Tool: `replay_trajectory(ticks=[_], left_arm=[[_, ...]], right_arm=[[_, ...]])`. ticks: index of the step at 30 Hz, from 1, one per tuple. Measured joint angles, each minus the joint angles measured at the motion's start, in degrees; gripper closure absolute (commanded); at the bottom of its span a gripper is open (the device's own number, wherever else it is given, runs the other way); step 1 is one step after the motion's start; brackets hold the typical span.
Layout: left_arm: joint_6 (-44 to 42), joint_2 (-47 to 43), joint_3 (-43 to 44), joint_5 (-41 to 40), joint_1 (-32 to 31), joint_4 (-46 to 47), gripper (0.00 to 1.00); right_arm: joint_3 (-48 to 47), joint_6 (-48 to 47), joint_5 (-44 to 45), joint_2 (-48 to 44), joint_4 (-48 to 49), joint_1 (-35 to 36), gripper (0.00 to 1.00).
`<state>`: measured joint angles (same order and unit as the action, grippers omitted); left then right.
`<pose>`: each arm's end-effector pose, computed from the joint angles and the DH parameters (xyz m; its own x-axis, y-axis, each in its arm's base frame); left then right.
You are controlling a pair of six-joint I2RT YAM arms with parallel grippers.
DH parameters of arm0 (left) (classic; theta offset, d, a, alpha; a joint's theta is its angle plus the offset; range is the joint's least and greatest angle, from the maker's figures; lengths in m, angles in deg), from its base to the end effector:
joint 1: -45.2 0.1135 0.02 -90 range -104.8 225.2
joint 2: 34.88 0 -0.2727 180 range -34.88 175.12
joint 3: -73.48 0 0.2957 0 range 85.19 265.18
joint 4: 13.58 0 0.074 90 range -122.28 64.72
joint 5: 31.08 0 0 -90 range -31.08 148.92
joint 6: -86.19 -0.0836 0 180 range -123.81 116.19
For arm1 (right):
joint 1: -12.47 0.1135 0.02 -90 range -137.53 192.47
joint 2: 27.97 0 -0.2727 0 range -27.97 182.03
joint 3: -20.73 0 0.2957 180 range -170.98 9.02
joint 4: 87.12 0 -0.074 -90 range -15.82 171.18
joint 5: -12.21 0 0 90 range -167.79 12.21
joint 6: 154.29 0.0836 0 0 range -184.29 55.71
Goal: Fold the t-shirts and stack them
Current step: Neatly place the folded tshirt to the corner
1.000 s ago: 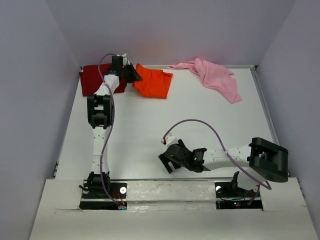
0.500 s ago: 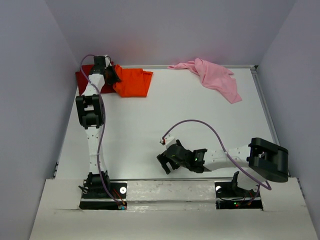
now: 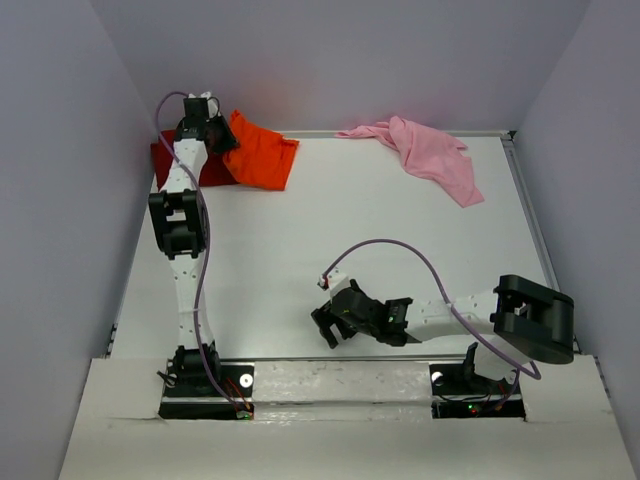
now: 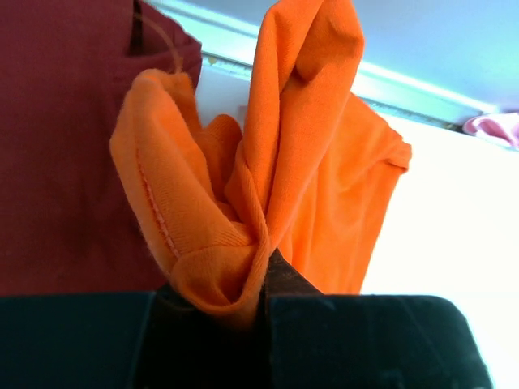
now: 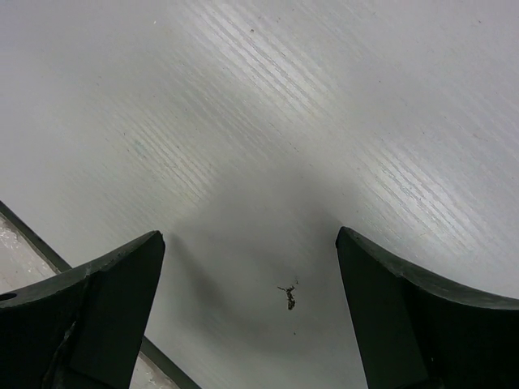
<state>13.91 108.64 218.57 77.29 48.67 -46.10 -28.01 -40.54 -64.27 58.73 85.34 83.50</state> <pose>0.6667 0.0140 0.2049 -0.5536 -0.3230 -0.7676 0.0460 0.9085 -0.4154 0.1311 0.3211 0.0931 -0.5611 -0.4277 -0.7087 -0.6995 0.7028 0.1297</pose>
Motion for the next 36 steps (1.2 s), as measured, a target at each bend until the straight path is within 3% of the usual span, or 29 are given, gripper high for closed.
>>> replay_trajectory(ticks=[18,36], left_arm=[[1.5,-9.1,-1.0,1.3,4.3,1.3,1.00],[1.7,-9.4,-3.6,2.8,9.0,1.2,1.00]], right_arm=[[-1.5,-0.2,0.0,1.7,0.4,0.3,0.08],[-1.5,-0.2,0.0,1.7,0.4,0.3,0.08]])
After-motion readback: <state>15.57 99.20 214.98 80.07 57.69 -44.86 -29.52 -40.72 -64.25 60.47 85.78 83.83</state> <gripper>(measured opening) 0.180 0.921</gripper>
